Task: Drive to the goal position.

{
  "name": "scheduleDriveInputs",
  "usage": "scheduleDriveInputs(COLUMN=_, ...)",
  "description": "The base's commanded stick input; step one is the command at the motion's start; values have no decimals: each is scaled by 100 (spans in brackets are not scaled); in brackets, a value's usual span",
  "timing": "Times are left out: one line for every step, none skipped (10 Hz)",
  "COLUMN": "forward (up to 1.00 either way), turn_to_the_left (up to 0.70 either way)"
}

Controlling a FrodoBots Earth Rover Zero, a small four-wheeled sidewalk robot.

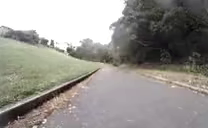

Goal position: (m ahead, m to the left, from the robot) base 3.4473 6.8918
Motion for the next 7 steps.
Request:
scheduleDriveInputs(forward=50, turn_to_the_left=0)
scheduleDriveInputs(forward=50, turn_to_the_left=0)
scheduleDriveInputs(forward=50, turn_to_the_left=0)
scheduleDriveInputs(forward=50, turn_to_the_left=0)
scheduleDriveInputs(forward=50, turn_to_the_left=0)
scheduleDriveInputs(forward=50, turn_to_the_left=0)
scheduleDriveInputs(forward=50, turn_to_the_left=0)
